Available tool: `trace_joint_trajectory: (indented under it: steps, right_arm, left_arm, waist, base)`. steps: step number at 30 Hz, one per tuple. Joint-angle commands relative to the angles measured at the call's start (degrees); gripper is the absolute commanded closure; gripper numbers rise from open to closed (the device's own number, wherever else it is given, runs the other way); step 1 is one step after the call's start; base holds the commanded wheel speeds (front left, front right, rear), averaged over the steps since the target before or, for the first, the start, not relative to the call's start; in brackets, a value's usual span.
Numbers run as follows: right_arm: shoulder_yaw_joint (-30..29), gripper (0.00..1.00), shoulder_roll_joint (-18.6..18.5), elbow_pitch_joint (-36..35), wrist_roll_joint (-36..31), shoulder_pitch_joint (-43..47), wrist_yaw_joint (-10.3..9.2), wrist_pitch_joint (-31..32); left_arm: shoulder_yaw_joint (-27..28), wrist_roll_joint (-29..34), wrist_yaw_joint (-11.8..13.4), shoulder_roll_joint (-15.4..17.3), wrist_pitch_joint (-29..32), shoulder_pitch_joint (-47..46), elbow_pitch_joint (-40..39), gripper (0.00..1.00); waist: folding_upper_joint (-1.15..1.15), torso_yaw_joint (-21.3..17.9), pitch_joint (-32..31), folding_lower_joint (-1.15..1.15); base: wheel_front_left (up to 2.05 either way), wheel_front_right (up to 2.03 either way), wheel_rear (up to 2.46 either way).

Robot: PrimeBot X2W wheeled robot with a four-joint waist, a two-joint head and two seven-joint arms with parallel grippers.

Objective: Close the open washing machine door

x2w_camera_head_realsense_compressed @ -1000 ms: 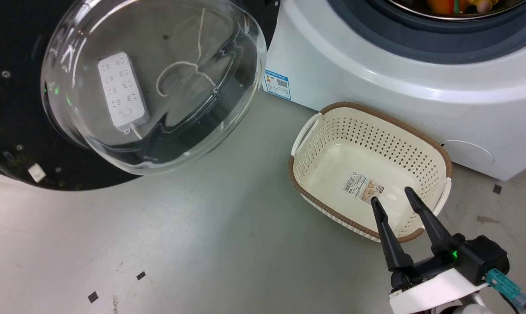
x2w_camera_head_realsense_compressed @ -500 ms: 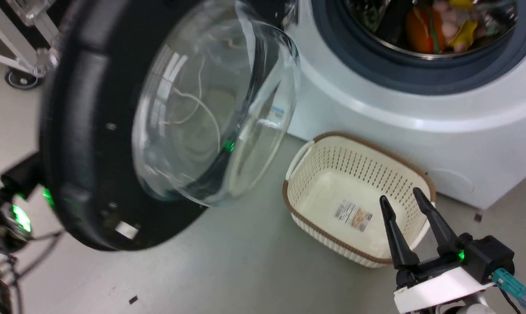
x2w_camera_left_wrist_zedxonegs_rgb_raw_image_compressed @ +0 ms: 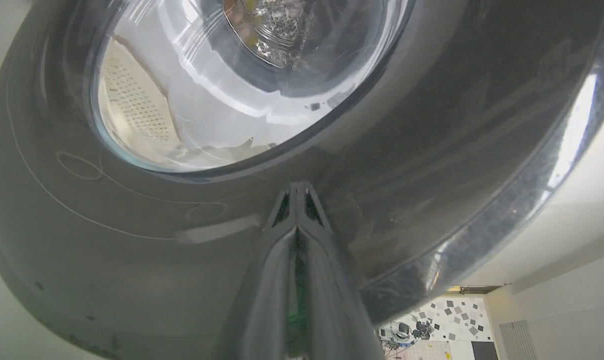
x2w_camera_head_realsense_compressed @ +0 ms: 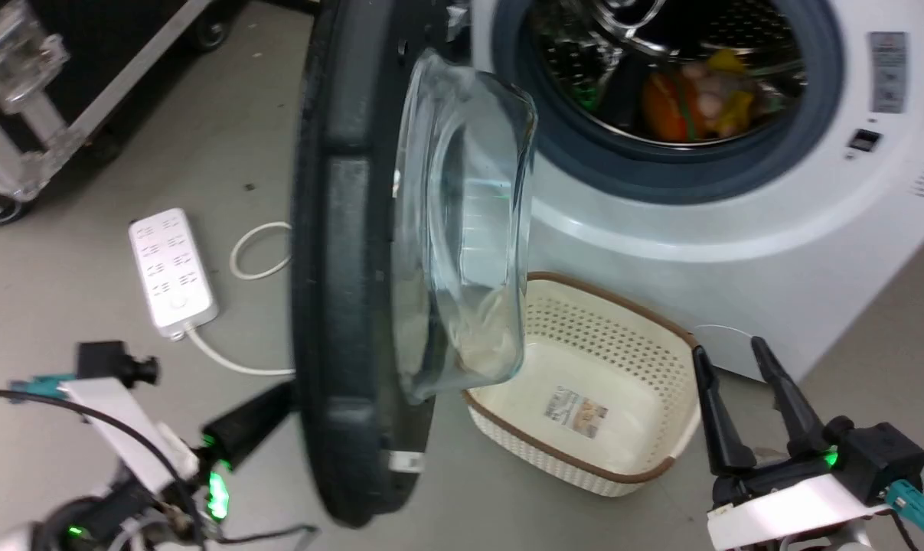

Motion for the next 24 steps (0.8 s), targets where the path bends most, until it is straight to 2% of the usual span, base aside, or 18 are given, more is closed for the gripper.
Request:
trace_joint_trajectory:
  steps: [1, 5, 13, 24]
  right_arm:
    - [-0.3, 0.0, 0.2, -0.3, -0.4, 0.7, 0.05, -0.2]
    - [-1.2, 0.0, 0.3, -0.6, -0.8, 0.6, 0.05, -0.2]
    - [-3.7, 0.0, 0.4, -1.3, -1.8, -0.3, 0.05, -0.2]
    - [-5.0, 0.0, 1.2, -1.5, -1.4, -2.6, 0.05, -0.2]
  left_arm:
    - [-1.1, -0.7, -0.5, -0.5, -0.4, 0.9, -0.6, 1.0]
    - [-6.9, -4.8, -1.5, -0.8, -5.3, 3.4, -1.2, 1.0]
    - [-20.0, -10.9, -5.1, -0.8, -17.6, 4.3, 1.6, 1.0]
    - [-29.9, -13.8, -9.0, -0.8, -31.0, -4.6, 9.8, 1.0]
  waist:
    - [0.0, -1.4, -0.2, 0.01]
    - [0.0, -4.8, 0.5, 0.01]
    - [0.0, -13.2, 3.4, 0.01]
    - [0.0, -27.1, 9.0, 0.01]
  base:
    - [0.0, 0.0, 0.0]
    - [0.0, 0.0, 0.0]
    - [0.0, 0.0, 0.0]
    - [0.0, 0.0, 0.0]
